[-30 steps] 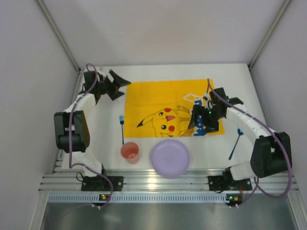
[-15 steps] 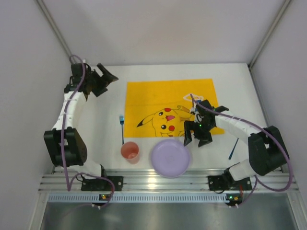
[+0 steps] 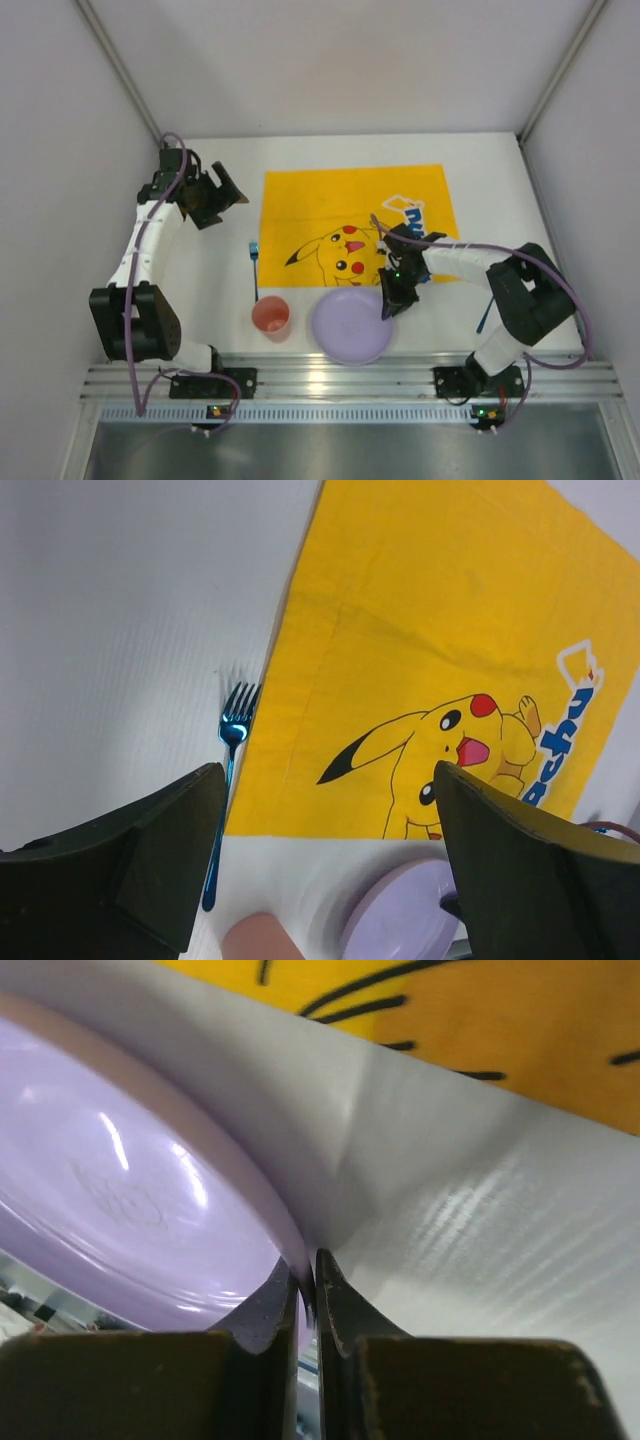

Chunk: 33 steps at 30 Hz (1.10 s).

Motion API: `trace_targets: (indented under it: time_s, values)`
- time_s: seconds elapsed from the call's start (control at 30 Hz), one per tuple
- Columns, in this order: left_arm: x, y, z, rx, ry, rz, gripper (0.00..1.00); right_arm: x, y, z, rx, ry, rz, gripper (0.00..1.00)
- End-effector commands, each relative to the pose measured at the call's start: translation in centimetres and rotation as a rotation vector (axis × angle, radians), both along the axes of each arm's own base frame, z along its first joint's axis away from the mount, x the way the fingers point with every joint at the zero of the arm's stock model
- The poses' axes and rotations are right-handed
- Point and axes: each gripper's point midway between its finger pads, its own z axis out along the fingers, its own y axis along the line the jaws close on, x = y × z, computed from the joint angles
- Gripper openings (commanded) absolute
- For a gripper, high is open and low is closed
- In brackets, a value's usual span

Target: Set the dinner table for one person

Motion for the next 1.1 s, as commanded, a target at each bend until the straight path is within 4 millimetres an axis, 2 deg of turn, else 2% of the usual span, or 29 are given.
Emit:
trace_targets:
  time_s: [0.0,0.03,0.07,0.13,0.17,0.23,0.27,0.3,0.33,0.37,0.43,0.47,0.53,0.57,0.63,0.67,0.77,0.83,0.87,1.07]
  values:
    - [-1.5,0.6,1.3,0.048,-0.022,-0.009,0.90,1.3,1.0,-0.4,-0.017,-0.064,0.019,0.00]
    - [-1.6,0.5,1.5,0.052,-0.024,-0.018,0.91,1.6,1.0,-0.1,-0.022,-0.071,0.018,0.00]
    - [-1.9,0.5,1.8,0.075,-0.020,-0.029,0.91,2.7,1.7,1.2,-0.003,-0.111,0.018,0.00]
    - [-2.2,0.5,2.3,0.109,-0.028,-0.035,0.91,3.8,1.8,3.2,-0.013,-0.155,0.028,0.00]
    - [-2.3,0.3,2.5,0.128,-0.034,-0.042,0.91,5.8,2.9,5.8,0.018,-0.224,0.027,0.00]
    - [-2.6,0.1,2.7,0.135,-0.038,-0.043,0.91,7.1,2.8,8.1,-0.007,-0.268,0.041,0.00]
    - [-2.7,0.2,3.0,0.134,-0.047,-0.034,0.91,9.2,3.8,10.4,0.011,-0.325,0.034,0.00]
    - [-2.8,0.3,3.0,0.136,-0.049,-0.026,0.91,9.7,3.4,11.0,-0.015,-0.332,0.034,0.00]
    - [-3.0,-0.6,3.0,0.132,-0.049,-0.043,0.91,10.6,3.6,11.6,-0.018,-0.346,0.026,0.00]
    - [-3.3,-0.9,3.2,0.129,-0.055,-0.048,0.90,12.3,3.9,12.4,-0.017,-0.367,0.007,0.00]
    - [-3.6,-1.4,3.2,0.122,-0.056,-0.053,0.90,13.8,3.8,12.4,-0.030,-0.357,-0.019,0.00]
    - [-3.8,-1.7,3.2,0.119,-0.056,-0.061,0.90,15.6,3.9,12.2,-0.042,-0.355,-0.046,0.00]
    - [-4.3,-2.1,3.2,0.118,-0.049,-0.065,0.89,17.1,3.6,11.5,-0.064,-0.334,-0.075,0.00]
    - [-4.6,-2.3,3.4,0.116,-0.052,-0.071,0.89,18.8,3.5,10.7,-0.076,-0.323,-0.101,0.00]
    - [-5.0,-2.6,3.4,0.114,-0.048,-0.073,0.88,19.9,3.2,9.8,-0.098,-0.293,-0.130,0.00]
    - [-5.1,-2.9,3.6,0.114,-0.054,-0.082,0.88,21.2,2.9,8.8,-0.118,-0.278,-0.151,0.00]
    - [-5.7,-3.3,3.8,0.124,-0.053,-0.088,0.88,23.0,2.5,7.0,-0.145,-0.248,-0.190,0.00]
    - [-5.9,-3.5,3.7,0.124,-0.050,-0.090,0.88,24.4,2.8,6.9,-0.129,-0.251,-0.210,0.00]
    - [-6.1,-3.4,3.6,0.126,-0.045,-0.087,0.88,24.5,2.5,5.8,-0.150,-0.230,-0.215,0.00]
    - [-6.7,-3.4,3.8,0.132,-0.043,-0.091,0.88,25.5,0.0,4.6,-0.242,-0.223,-0.259,0.00]
